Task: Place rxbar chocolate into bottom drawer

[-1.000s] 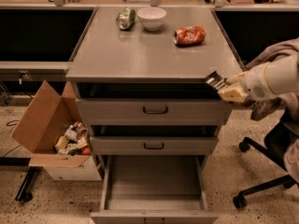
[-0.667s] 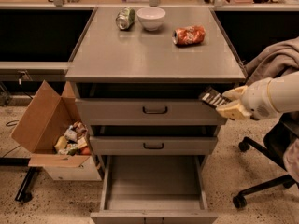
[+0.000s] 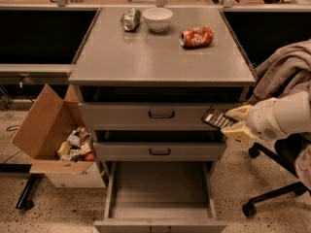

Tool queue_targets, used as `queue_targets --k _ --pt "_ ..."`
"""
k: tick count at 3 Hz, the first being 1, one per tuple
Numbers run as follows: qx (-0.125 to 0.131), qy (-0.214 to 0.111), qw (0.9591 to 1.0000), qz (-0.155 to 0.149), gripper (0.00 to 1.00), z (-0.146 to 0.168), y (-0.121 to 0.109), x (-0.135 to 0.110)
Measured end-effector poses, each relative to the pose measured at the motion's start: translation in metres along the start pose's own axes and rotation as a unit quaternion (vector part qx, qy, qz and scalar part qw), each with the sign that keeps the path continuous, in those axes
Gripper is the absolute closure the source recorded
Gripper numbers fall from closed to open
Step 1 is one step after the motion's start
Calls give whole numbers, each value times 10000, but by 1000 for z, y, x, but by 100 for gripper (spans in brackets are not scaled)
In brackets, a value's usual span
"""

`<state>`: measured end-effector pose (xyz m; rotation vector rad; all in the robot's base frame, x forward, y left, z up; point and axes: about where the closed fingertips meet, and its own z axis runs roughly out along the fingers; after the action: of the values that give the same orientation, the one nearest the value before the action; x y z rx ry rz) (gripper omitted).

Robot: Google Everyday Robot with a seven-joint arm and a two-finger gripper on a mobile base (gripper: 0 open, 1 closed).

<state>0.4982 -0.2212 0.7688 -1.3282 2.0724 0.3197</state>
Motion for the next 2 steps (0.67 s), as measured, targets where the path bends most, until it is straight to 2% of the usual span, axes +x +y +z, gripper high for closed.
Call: queue_targets --k 1,2 --pt "-266 161 9993 -225 100 29 16 14" --pt "-691 303 9962 -425 100 75 42 45"
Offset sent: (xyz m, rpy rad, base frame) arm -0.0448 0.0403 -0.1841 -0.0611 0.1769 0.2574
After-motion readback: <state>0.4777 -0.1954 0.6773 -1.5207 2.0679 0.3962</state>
